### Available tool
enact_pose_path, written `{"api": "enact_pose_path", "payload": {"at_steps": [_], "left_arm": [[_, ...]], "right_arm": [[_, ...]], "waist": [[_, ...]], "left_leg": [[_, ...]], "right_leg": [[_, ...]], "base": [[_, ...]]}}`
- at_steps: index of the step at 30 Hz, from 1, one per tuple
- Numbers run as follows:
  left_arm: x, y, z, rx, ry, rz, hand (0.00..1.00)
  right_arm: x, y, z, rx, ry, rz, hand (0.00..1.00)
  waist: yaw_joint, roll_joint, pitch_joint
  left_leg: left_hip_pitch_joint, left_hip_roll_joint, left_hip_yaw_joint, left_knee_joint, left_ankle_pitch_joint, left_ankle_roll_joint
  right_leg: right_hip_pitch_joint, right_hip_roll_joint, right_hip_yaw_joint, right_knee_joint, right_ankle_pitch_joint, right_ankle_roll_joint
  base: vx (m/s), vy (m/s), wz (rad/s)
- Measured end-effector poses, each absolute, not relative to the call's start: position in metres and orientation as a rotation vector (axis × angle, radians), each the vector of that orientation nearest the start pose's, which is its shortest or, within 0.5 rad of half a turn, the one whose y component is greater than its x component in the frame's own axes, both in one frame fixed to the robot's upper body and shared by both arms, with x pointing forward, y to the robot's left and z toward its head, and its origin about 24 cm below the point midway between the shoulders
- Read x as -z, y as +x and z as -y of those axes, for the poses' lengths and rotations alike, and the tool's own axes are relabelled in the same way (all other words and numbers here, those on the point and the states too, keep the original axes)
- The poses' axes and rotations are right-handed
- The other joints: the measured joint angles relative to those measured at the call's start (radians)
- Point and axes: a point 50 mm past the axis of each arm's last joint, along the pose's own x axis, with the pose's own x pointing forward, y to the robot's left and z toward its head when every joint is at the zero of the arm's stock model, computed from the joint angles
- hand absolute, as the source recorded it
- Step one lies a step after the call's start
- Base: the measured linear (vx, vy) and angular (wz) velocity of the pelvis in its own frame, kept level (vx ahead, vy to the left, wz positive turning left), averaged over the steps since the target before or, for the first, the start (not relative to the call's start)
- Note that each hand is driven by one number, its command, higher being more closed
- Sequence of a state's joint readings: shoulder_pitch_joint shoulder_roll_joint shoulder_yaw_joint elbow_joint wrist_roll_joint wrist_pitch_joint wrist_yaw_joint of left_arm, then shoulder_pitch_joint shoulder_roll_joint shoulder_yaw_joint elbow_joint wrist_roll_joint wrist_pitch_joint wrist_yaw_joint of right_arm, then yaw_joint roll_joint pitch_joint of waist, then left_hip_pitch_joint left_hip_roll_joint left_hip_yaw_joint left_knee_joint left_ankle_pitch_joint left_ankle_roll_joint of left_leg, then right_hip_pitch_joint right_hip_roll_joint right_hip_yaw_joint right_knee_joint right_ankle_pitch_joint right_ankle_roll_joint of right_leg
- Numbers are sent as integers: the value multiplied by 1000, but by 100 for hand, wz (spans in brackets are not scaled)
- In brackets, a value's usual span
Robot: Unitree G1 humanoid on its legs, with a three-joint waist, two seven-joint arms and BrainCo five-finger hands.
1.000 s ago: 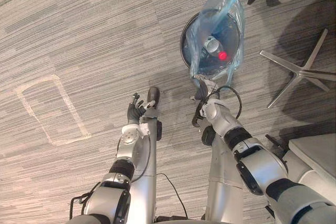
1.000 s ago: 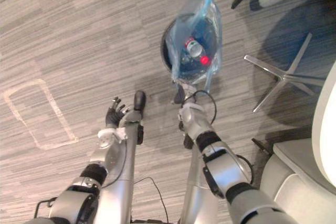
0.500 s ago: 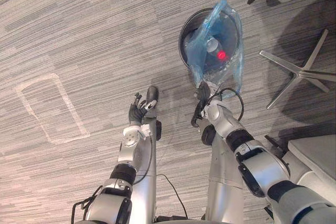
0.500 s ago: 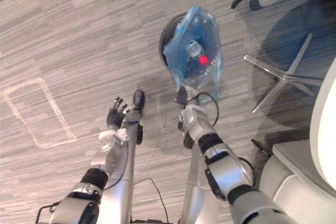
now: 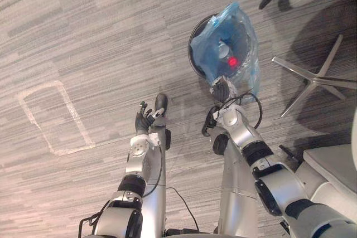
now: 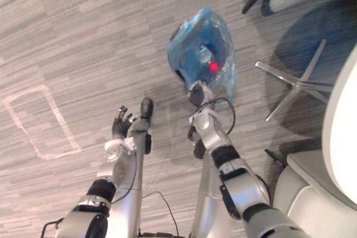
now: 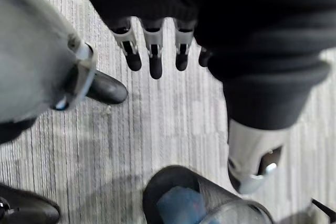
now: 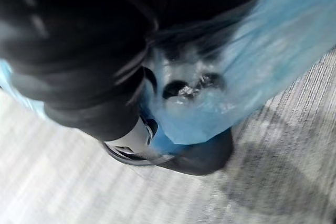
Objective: Gather rubbish on tea table into small bin, then transfer packed bag to large trash can.
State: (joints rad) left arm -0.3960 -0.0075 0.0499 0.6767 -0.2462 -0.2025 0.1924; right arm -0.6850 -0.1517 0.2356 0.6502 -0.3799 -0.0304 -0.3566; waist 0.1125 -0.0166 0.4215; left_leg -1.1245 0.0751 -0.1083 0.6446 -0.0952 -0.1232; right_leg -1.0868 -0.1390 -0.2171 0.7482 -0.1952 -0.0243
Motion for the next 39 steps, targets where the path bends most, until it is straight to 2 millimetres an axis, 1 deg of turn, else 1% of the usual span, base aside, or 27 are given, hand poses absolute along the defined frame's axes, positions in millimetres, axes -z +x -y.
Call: {"api": "enact_pose_path", "payload": {"at_steps": [3, 4, 6, 7, 8, 9, 10, 11, 13, 14, 15, 16, 19, 21, 22, 23, 25, 26, 28, 29, 30, 31, 32, 33, 35, 36, 39], "left_arm": [[-4, 310, -143, -189, -215, -145, 0], [-2, 309, -144, -192, -212, -153, 0], [6, 302, -145, -193, -198, -180, 0], [8, 300, -145, -194, -192, -189, 0], [13, 296, -146, -198, -190, -204, 0], [15, 294, -146, -196, -187, -210, 0], [19, 290, -146, -192, -180, -224, 0], [20, 288, -146, -193, -179, -228, 0], [30, 277, -148, -199, -161, -270, 0], [34, 274, -149, -203, -159, -286, 0], [46, 264, -152, -211, -138, -334, 0], [51, 260, -152, -210, -131, -360, 0], [81, 233, -152, -199, -102, -504, 0], [98, 214, -157, -205, -77, -590, 0], [103, 207, -158, -197, -65, -621, 0], [108, 198, -163, -199, -49, -651, 0], [112, 190, -168, -195, -24, -668, 0], [111, 190, -169, -190, -14, -666, 0], [104, 193, -173, -188, -2, -620, 0], [99, 193, -175, -181, 12, -588, 0], [90, 197, -174, -171, 15, -540, 0], [83, 200, -173, -158, 19, -503, 0], [73, 204, -171, -140, 18, -449, 0], [59, 209, -169, -121, 24, -373, 0], [45, 212, -165, -88, 37, -296, 0], [31, 215, -160, -52, 54, -225, 0], [3, 223, -152, 6, 112, -75, 0]], "right_arm": [[-116, 354, 106, 77, -466, 282, 100], [-118, 351, 106, 82, -424, 292, 100], [-122, 340, 106, 80, -341, 326, 100], [-123, 337, 107, 78, -319, 336, 100], [-128, 328, 107, 73, -270, 368, 100], [-129, 325, 107, 72, -256, 382, 100], [-135, 317, 106, 67, -221, 416, 100], [-137, 314, 106, 64, -209, 433, 100], [-144, 300, 104, 47, -147, 488, 100], [-144, 297, 102, 42, -136, 491, 100], [-140, 291, 101, 32, -122, 485, 100], [-137, 289, 102, 27, -121, 476, 100], [-116, 279, 102, -5, -121, 396, 100], [-105, 275, 104, -26, -129, 352, 100], [-103, 275, 104, -40, -137, 344, 100], [-99, 275, 105, -57, -140, 326, 100], [-92, 272, 110, -65, -116, 297, 100], [-90, 271, 111, -67, -112, 289, 100], [-83, 267, 113, -85, -90, 259, 100], [-79, 265, 114, -97, -81, 244, 100], [-77, 263, 115, -109, -67, 234, 100], [-76, 262, 116, -116, -61, 233, 100], [-75, 261, 117, -132, -59, 229, 100], [-74, 261, 119, -153, -52, 223, 100], [-73, 260, 120, -166, -32, 221, 100], [-73, 260, 121, -186, -24, 218, 100], [-72, 258, 119, -255, -6, 213, 100]], "waist": [[-1, -2, -1], [-1, -2, -1], [-2, -2, -1], [-3, -2, -2], [-4, -3, -2], [-4, -3, -2], [-6, -4, -2], [-6, -5, -4], [-9, -19, -23], [-9, -25, -34], [-11, -40, -68], [-13, -44, -81], [-18, -62, -148], [-27, -66, -200], [-34, -66, -208], [-44, -66, -227], [-51, -65, -260], [-51, -63, -266], [-55, -63, -277], [-55, -61, -296], [-55, -60, -318], [-55, -58, -325], [-54, -56, -327], [-54, -55, -334], [-55, -50, -345], [-55, -45, -355], [-54, -36, -377]], "left_leg": [[99, 16, 25, -57, 0, 3], [125, 20, 29, -69, 1, 3], [217, 25, 44, -93, 4, -2], [245, 27, 49, -101, 4, -2], [308, 35, 71, -119, 3, 0], [333, 38, 74, -124, 0, 4], [393, 41, 84, -141, -4, 9], [413, 42, 88, -147, -4, 9], [504, 48, 110, -193, -8, 14], [520, 52, 117, -202, -8, 15], [557, 56, 129, -234, -8, 15], [575, 57, 131, -249, -7, 15], [687, 53, 153, -338, 8, 19], [750, 46, 160, -416, 33, 20], [789, 41, 163, -454, 48, 20], [828, 38, 169, -494, 60, 22], [866, 28, 179, -531, 71, 21], [876, 26, 179, -537, 72, 22], [910, 23, 179, -546, 72, 22], [920, 22, 179, -559, 72, 22], [922, 21, 178, -569, 76, 25], [926, 20, 177, -573, 77, 25], [939, 19, 176, -576, 77, 25], [955, 17, 177, -588, 77, 26], [964, 15, 175, -601, 81, 30], [973, 13, 175, -612, 84, 31], [990, 10, 176, -637, 94, 34]], "right_leg": [[96, 13, 3, -66, 17, 2], [122, 17, 3, -82, 21, 3], [212, 20, 6, -115, 23, 3], [241, 21, 7, -125, 23, 4], [306, 26, 10, -152, 25, 7], [333, 29, 11, -165, 26, 8], [394, 33, 13, -191, 28, 12], [413, 35, 15, -202, 30, 15], [501, 45, 26, -262, 40, 25], [517, 49, 29, -277, 45, 25], [550, 56, 35, -318, 57, 28], [568, 59, 36, -336, 62, 30], [675, 68, 51, -436, 90, 41], [740, 75, 62, -524, 126, 47], [779, 77, 65, -570, 144, 51], [819, 79, 69, -619, 164, 55], [862, 81, 73, -669, 182, 60], [873, 81, 74, -678, 185, 62], [915, 79, 79, -708, 192, 63], [925, 80, 79, -721, 197, 63], [926, 81, 80, -730, 201, 64], [933, 81, 80, -739, 204, 65], [947, 81, 81, -746, 207, 65], [959, 82, 86, -753, 210, 66], [964, 83, 86, -754, 210, 66], [967, 82, 89, -755, 211, 67], [969, 82, 95, -756, 213, 69]], "base": [[52, 10, -13], [69, 11, -12], [98, 6, -9], [136, -5, -13], [93, -6, -11], [123, -18, -15], [69, -15, -10], [92, -21, -14], [55, -10, -18], [64, -4, -24], [65, -4, -19], [115, -4, -16], [113, 7, -13], [161, 23, -15], [183, 37, -11], [126, 35, -7], [109, 38, -6], [98, 34, -6], [37, 17, -4], [0, 0, 0], [0, 0, 0], [0, 0, 0], [0, 0, 0], [-16, 5, -4], [0, 0, 0], [0, 0, 0], [-8, 1, -6]]}}
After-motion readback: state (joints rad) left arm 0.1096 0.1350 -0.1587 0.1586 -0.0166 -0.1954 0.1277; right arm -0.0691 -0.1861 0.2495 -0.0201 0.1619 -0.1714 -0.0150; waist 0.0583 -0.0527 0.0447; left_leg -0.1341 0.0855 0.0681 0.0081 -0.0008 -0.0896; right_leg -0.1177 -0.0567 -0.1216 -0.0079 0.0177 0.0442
